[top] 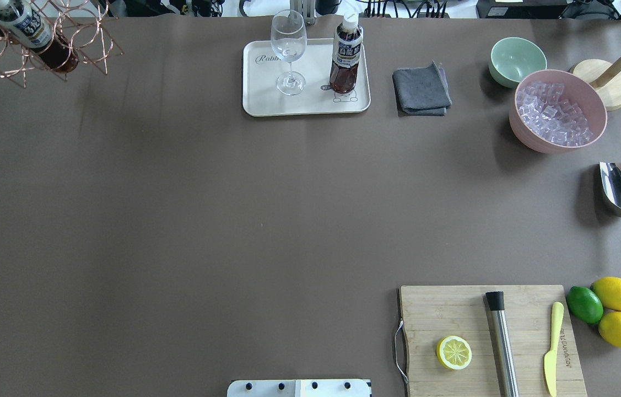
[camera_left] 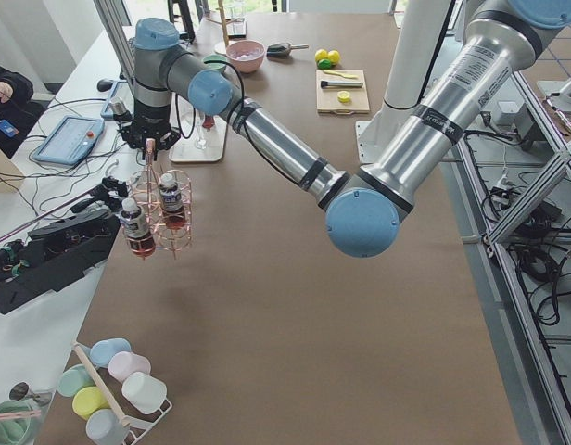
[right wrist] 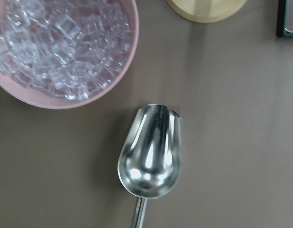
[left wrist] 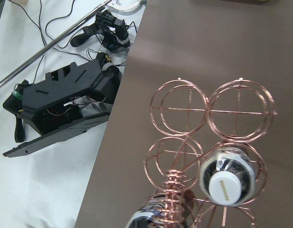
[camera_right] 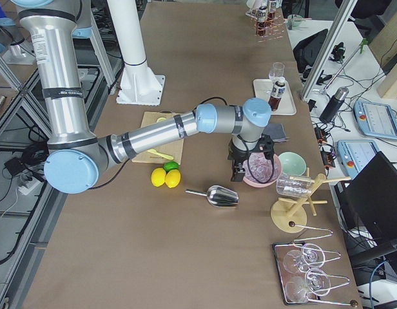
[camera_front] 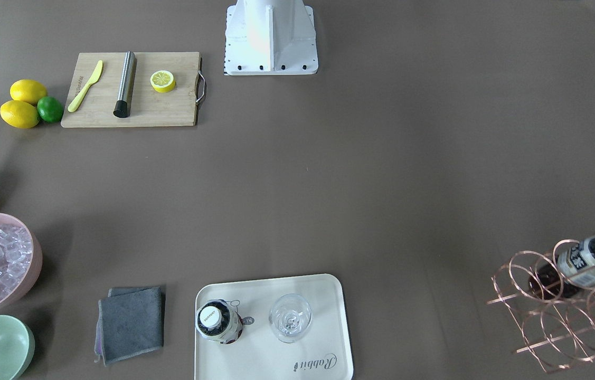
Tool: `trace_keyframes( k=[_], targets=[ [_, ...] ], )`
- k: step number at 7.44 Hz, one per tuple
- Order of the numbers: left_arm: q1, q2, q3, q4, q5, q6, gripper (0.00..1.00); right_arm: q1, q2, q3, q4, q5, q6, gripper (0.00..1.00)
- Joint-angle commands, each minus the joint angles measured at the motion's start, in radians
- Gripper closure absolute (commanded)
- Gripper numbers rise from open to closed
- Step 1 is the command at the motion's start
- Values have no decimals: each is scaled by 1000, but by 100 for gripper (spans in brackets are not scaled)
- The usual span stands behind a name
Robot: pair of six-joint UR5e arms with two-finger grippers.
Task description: Take tea from basket to plate
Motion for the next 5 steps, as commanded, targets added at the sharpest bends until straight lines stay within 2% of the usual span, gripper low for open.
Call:
trace_keyframes(
  k=[1,3,5],
  targets=[
    [33,-26,143,-210,4,62,100,105,-154,-10,7,-38,-160,0],
    [45,-29,182,-282,4,101,100,155,-161,-56,7,-61,-217,0],
    [53,-36,176,-284,4,110,100,172,-174,-78,7,-65,-206,0]
  ],
)
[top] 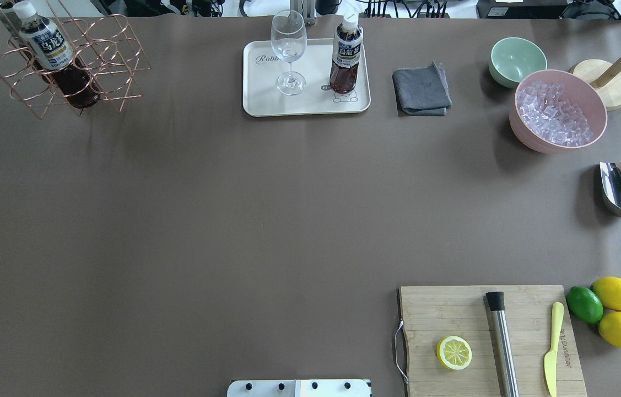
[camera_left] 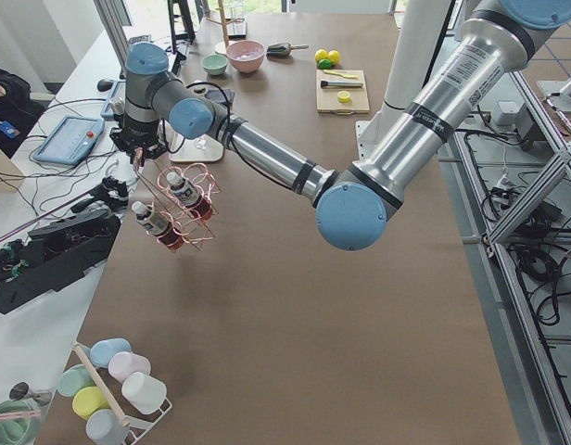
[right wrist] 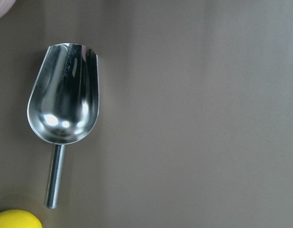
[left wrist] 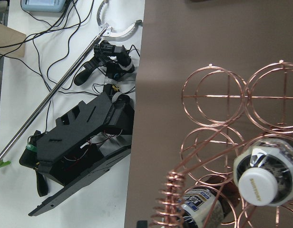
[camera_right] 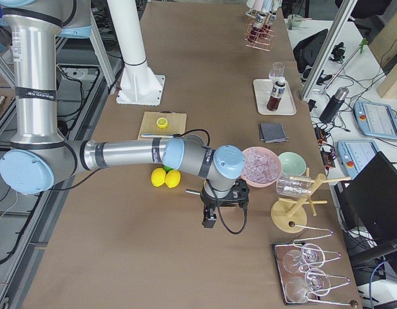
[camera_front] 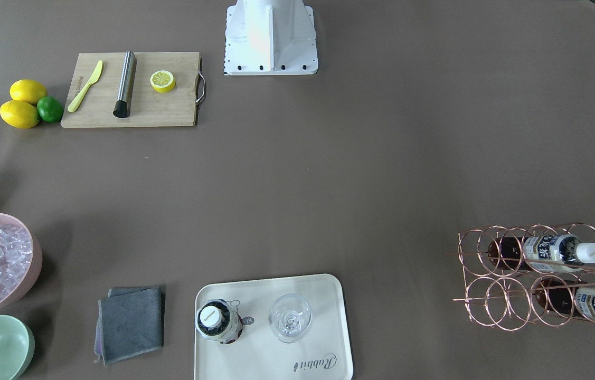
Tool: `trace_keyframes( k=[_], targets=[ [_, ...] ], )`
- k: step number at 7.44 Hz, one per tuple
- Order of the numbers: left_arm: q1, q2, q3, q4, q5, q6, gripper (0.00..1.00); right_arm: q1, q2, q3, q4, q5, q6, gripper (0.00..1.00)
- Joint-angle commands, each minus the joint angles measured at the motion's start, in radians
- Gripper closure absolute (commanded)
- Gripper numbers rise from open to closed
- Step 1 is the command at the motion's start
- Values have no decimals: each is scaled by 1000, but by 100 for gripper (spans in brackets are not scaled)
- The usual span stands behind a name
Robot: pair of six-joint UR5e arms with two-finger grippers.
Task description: Take tea from basket to plate
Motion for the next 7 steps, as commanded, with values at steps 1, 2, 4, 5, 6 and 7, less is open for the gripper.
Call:
trace_keyframes(
  k=[1,2,4,5,6,7],
  targets=[
    [7,1,-2,-13,-2,13,100,18,-5,-33,0,-9,5,0],
    [7,7,3,-13,0,36,100,19,-8,-40,0,-8,33,0],
    [8,8,26,-13,0,38,100,18,12,-26,0,-8,146,0],
    [8,7,26,-11,1,36,100,18,15,-35,0,-8,150,0],
    [8,7,26,-11,2,36,100,16,12,-37,2,-13,150,0],
    [8,8,26,-11,0,38,100,15,12,-37,9,-23,150,0]
  ],
)
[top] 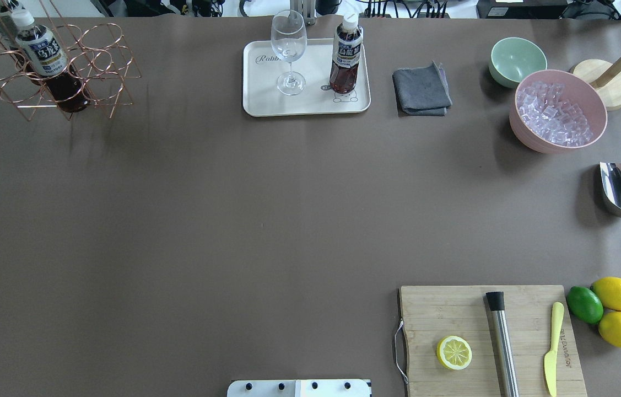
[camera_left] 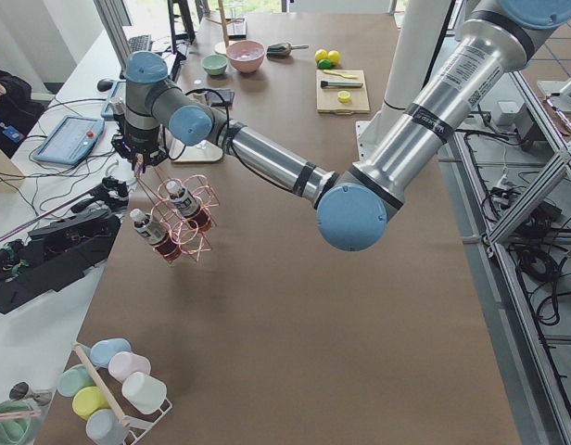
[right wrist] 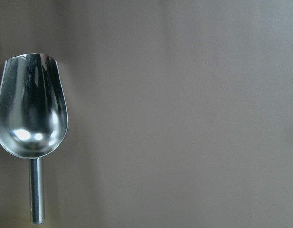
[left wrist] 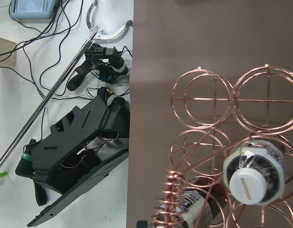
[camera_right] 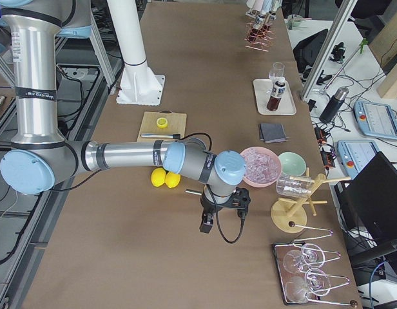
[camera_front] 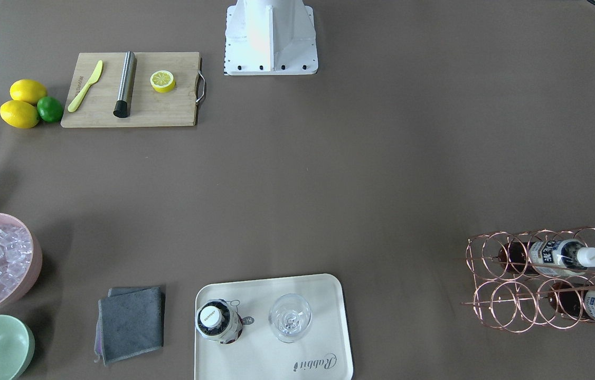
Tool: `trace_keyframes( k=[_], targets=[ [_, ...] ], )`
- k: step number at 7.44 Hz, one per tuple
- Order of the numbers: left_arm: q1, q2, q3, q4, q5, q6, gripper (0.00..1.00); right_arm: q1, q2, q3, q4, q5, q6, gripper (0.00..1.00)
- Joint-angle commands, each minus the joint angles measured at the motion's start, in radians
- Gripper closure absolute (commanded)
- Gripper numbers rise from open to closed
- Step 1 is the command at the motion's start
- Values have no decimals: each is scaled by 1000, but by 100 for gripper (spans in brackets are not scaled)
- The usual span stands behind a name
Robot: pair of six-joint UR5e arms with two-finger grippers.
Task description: Take tea from basket to plate
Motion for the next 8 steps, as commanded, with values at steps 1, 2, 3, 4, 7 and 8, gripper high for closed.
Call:
trace_keyframes(
  k=[1,2,3,4,7,8],
  targets=[
    [0,16,1,-1,-1,1,100,-2,-8,-2,64,-52,4,0],
    [0,25,1,-1,-1,1,100,-4,-17,-16,95,-48,8,0],
    [0,27,3,-1,0,1,100,-4,-18,-20,99,-43,8,0],
    [0,24,12,-1,2,1,100,-4,-11,-40,108,-31,8,0],
    [14,21,10,-3,66,1,100,-4,-20,-46,171,-26,14,0],
    [14,24,10,-4,68,1,100,-4,-18,-62,171,-26,14,0]
  ],
)
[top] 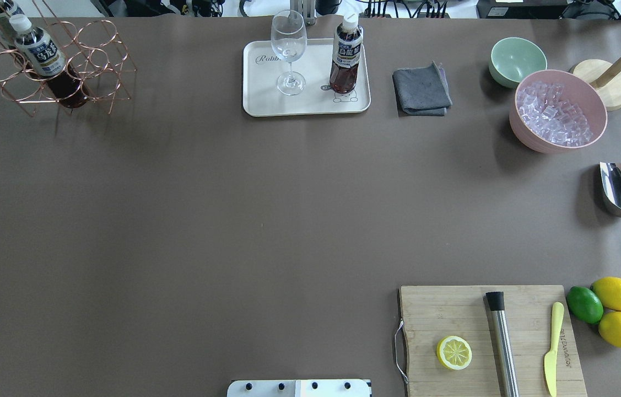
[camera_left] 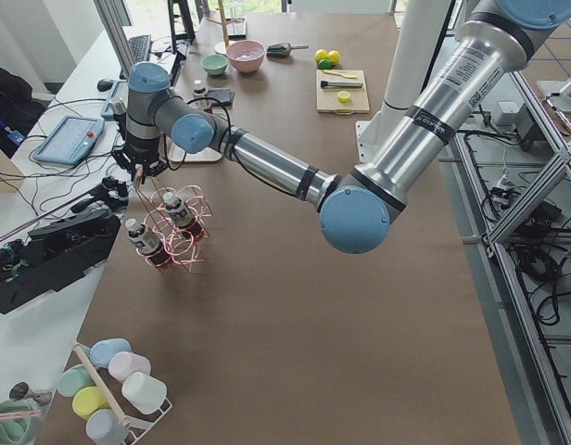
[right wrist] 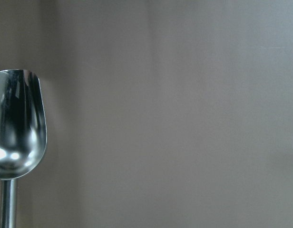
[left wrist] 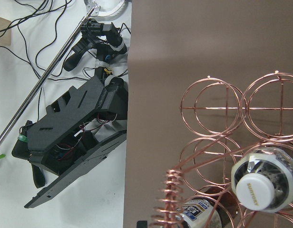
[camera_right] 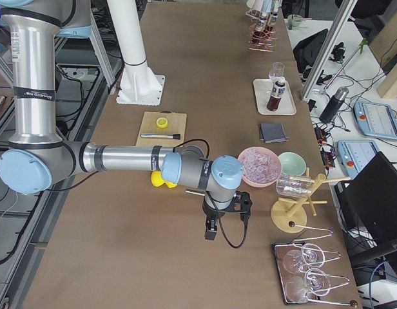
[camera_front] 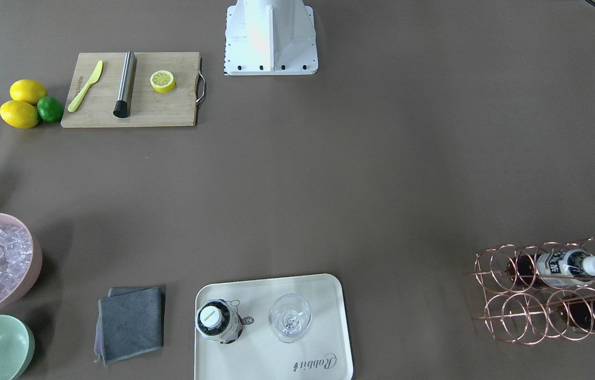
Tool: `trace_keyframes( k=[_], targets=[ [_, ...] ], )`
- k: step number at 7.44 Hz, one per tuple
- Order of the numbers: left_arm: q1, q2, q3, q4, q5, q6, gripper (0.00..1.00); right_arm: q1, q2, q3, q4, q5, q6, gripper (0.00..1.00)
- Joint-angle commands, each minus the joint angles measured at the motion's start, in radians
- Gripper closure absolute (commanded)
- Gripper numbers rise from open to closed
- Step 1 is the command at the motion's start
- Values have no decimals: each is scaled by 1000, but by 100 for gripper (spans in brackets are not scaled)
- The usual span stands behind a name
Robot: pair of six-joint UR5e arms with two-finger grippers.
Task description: Take tea from basket to plate
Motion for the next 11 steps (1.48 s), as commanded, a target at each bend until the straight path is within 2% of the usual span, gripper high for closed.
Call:
trace_keyframes(
  k=[1,11],
  targets=[
    [2,3,0,0,7,1,100,0,0,-19,7,1,1,0],
    [16,8,-1,-1,7,-7,100,0,0,-17,7,39,1,0]
  ],
)
